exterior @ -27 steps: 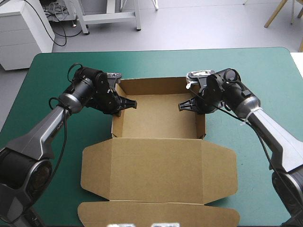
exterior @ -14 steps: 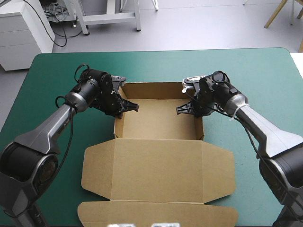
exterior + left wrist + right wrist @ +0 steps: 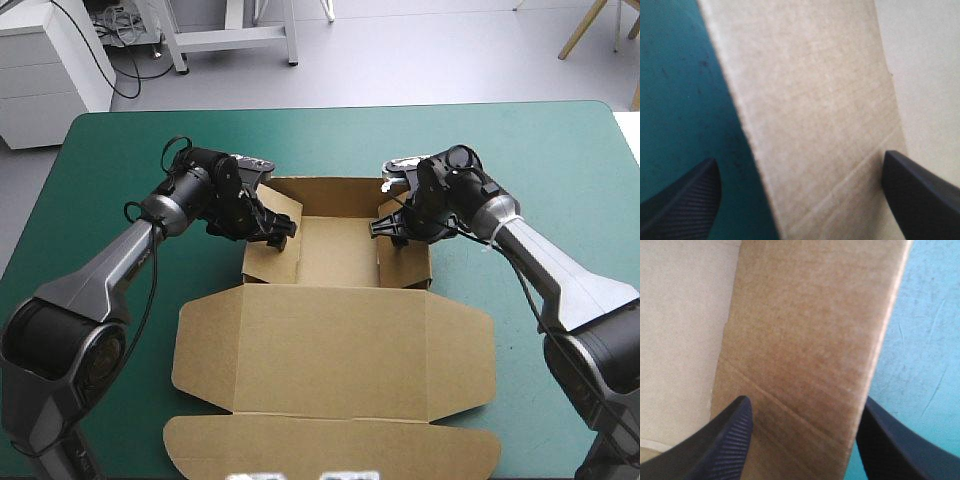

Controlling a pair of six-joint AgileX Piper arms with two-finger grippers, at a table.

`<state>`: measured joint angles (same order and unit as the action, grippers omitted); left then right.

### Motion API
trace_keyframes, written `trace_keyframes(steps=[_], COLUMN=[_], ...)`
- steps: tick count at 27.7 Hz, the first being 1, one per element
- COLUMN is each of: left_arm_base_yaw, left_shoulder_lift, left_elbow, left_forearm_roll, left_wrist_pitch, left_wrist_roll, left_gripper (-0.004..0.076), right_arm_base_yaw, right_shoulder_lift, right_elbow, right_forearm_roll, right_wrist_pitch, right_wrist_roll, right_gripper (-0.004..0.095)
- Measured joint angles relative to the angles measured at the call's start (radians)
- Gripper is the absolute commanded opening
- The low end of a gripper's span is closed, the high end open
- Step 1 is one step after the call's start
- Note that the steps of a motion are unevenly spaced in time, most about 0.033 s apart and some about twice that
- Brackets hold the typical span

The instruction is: Fold the box

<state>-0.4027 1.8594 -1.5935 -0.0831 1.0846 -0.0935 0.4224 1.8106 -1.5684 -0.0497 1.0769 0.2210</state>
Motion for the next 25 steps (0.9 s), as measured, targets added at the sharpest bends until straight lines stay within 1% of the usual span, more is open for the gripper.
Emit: trace_keyframes(steps=[4,6,9,13,15,17,20,21,22,23,25], left_arm_base_yaw=[0.0,0.0,0.0,0.0,0.0,0.0,0.0,0.0,0.0,0.0,0.0], left_shoulder_lift=[0.001,0.003,0.003,0.003,0.003,0.003,-0.015,-0.024,-0.052,-0.065,-0.116], left_elbow=[-0.021,-0.051,-0.137,-0.285,-0.35,-0.412,-0.458,-0.461,-0.462,-0.458,-0.424], left_forearm_roll=[0.0,0.005,0.015,0.046,0.083,0.132,0.172,0.171,0.161,0.153,0.144], left_wrist_pitch=[0.0,0.014,0.05,0.123,0.148,0.155,0.161,0.163,0.163,0.163,0.163], left_wrist_roll=[0.002,0.002,0.002,0.003,0.005,0.015,0.021,0.022,0.027,0.034,0.071], left_gripper=[0.0661,0.0661,0.0661,0.0657,0.0622,0.0563,0.0407,0.0241,0.0146,-0.0006,-0.0005], right_arm_base_yaw=[0.0,0.0,0.0,0.0,0.0,0.0,0.0,0.0,0.0,0.0,0.0], right_shoulder_lift=[0.001,0.001,0.001,-0.002,-0.011,-0.023,-0.033,-0.034,-0.034,-0.034,-0.034], right_elbow=[-0.031,-0.075,-0.159,-0.255,-0.291,-0.309,-0.317,-0.317,-0.315,-0.311,-0.278], right_forearm_roll=[-0.029,-0.051,-0.087,-0.103,-0.094,-0.084,-0.077,-0.077,-0.076,-0.075,-0.069], right_wrist_pitch=[0.027,0.06,0.114,0.141,0.144,0.146,0.151,0.152,0.155,0.155,0.154], right_wrist_roll=[0.006,0.006,0.006,0.006,0.008,0.01,0.027,0.032,0.045,0.048,0.053], right_gripper=[0.0577,0.0576,0.0576,0.0576,0.0576,0.0576,0.0576,0.0576,0.0576,0.0576,0.0576])
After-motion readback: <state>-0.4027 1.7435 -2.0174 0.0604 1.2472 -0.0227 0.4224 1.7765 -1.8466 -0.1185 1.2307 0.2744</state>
